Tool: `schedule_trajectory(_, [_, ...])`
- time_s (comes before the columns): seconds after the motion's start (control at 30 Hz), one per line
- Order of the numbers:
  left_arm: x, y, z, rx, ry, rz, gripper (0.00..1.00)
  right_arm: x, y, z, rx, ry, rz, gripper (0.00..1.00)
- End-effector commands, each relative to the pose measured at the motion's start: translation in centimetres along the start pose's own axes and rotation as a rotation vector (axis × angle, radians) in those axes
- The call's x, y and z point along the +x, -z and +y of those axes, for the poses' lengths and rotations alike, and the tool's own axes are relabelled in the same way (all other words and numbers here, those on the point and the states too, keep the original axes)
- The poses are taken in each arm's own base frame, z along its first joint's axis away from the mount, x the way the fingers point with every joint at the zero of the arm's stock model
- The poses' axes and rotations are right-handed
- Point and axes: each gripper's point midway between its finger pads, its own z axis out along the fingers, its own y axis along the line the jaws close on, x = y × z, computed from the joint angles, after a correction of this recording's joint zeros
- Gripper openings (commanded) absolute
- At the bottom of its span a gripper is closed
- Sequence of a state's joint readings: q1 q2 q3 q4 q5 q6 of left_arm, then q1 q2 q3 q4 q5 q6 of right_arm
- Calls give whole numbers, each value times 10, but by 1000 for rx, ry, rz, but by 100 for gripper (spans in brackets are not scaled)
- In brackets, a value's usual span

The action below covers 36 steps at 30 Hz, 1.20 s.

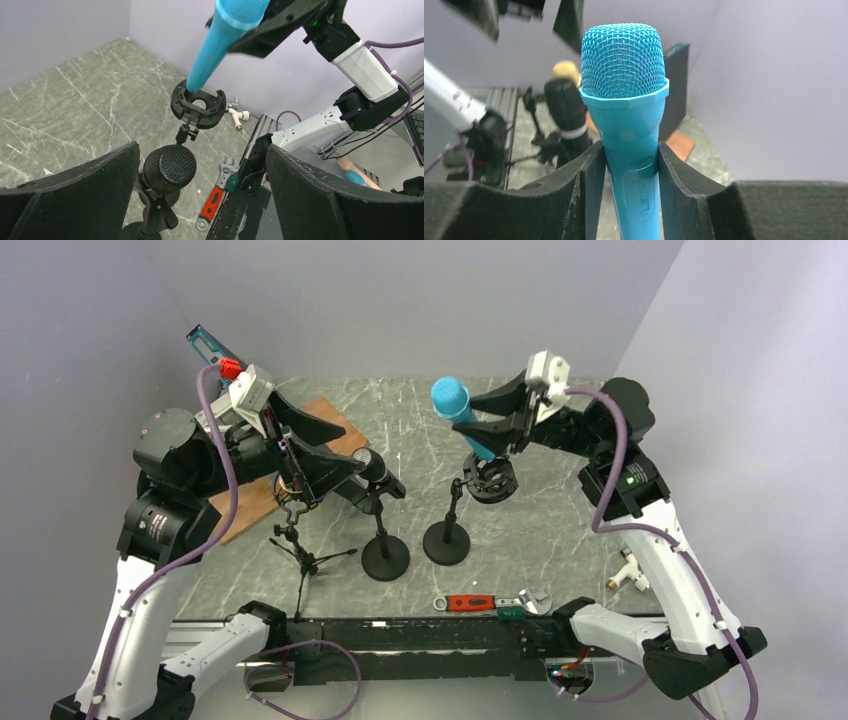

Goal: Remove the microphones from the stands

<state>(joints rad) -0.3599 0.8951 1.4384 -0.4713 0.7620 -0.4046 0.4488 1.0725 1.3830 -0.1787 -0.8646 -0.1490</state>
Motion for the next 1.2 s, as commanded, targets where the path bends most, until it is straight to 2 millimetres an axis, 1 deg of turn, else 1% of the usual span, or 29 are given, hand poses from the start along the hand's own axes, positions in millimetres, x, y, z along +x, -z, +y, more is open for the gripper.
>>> schedule_trajectory(0.0, [-15,4,-8,1,-50,-31,99,-97,1,-23,117,62,-253,0])
schedule_trajectory(0.1, [-15,5,-7,-8,-52,-27,99,-116,8,-51,284,1,-338,0])
schedule_trajectory(0.2, [-16,6,-7,-19,-57,-24,99,-123,25,-82,487,-50,-397,0])
schedule_trajectory(0.3, [-16,7,-5,-32,-65,-20,99,-114,48,-114,714,-82,-401,0])
schedule_trajectory(0.4, [-15,8,-5,-37,-69,-11,99,-96,69,-145,932,-77,-332,0])
schedule_trajectory(0.47, [-15,8,-4,-40,-72,-6,99,-81,84,-168,1082,-46,-249,0])
schedule_trajectory(0.53, [-15,9,-4,-43,-76,-5,99,-61,97,-189,1212,-4,-118,0])
schedule_trajectory(0.57, [-14,9,-3,-45,-78,-5,99,-45,102,-200,1274,6,-30,0])
schedule_trajectory(0.63, [-13,9,-1,-54,-80,-1,99,-25,110,-216,1368,41,95,0])
schedule_trajectory(0.73, [-11,8,2,-66,-78,8,99,11,116,-237,1449,82,247,0])
schedule_trajectory(0.8, [-9,8,3,-70,-73,11,99,34,119,-250,1474,72,322,0])
schedule_trajectory(0.9, [-3,8,4,-67,-60,9,99,77,122,-273,1469,-8,415,0])
schedule_trajectory(0.93, [-2,8,4,-62,-55,11,99,94,130,-283,1474,-47,448,0])
schedule_trajectory(0.97, [-1,7,5,-57,-52,17,99,111,132,-291,1461,-94,478,0])
schedule_trajectory(1.0, [-1,5,5,-56,-47,24,99,124,134,-299,1453,-135,494,0])
schedule_trajectory(1.07, [-1,2,6,-46,-47,41,99,161,136,-312,1430,-223,561,0])
schedule_trajectory(1.17, [3,-2,14,-56,-43,56,99,217,140,-327,1411,-318,686,0])
